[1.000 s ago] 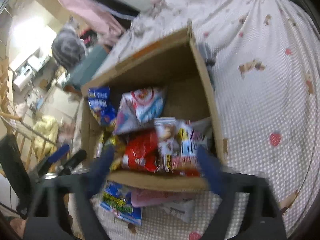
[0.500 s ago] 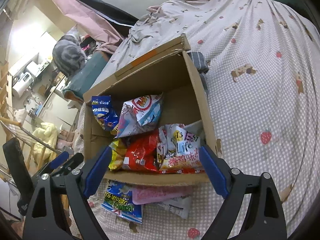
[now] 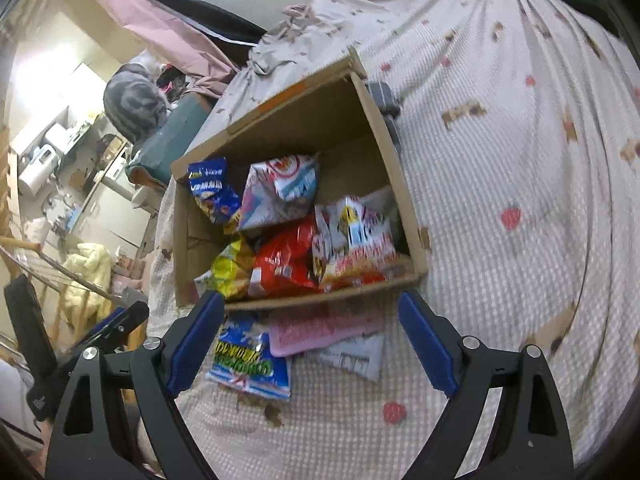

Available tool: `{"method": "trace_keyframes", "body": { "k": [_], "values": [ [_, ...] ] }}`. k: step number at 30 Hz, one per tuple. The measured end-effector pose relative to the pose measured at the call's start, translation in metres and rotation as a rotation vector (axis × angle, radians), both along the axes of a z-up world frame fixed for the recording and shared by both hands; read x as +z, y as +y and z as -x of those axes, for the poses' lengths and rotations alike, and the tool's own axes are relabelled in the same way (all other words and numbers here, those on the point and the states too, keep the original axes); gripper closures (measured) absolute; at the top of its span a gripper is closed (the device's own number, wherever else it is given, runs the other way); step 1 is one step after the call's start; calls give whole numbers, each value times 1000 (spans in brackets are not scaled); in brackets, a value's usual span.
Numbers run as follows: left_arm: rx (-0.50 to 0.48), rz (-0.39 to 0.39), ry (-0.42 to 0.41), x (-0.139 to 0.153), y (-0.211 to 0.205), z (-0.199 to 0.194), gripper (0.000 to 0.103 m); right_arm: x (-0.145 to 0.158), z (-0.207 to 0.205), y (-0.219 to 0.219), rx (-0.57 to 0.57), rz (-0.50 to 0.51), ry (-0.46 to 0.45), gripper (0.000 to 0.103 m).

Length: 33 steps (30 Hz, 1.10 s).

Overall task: Organize snacks
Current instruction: 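Lower both grippers to the pile and grasp the brown paper bag with the left gripper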

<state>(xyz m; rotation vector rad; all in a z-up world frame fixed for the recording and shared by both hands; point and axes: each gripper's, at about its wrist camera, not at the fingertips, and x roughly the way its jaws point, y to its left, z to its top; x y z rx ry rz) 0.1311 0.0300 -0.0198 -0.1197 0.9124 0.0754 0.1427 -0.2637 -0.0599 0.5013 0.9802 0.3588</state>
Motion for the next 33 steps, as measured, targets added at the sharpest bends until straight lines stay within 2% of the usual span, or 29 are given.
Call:
{"method": "trace_keyframes", "body": {
  "k": [5, 14, 19, 23, 26, 28, 30, 33],
  "values": [
    [56, 31, 37, -7, 12, 13, 19, -16, 10, -4, -29, 6, 82, 11],
    [166, 105, 181, -44, 37, 13, 19, -42, 17, -24, -144, 43, 213, 11],
    [259, 163, 247, -63, 56, 11, 19, -58, 17, -47, -239, -16, 284, 11],
    [210, 184, 325, -83, 44, 2, 19, -66, 17, -53, -257, -57, 320, 11],
    [137, 174, 319, -87, 25, -3, 19, -69, 13, -49, -246, -65, 331, 11],
    [125, 130, 304, -87, 19, -8, 19, -70, 12, -47, -238, -67, 332, 11],
    [158, 86, 298, -90, 23, -13, 19, -70, 10, -43, -235, -67, 334, 11],
    [149, 146, 353, -105, 27, -22, 21, -71, 7, -39, -225, -68, 338, 11]
  ]
}}
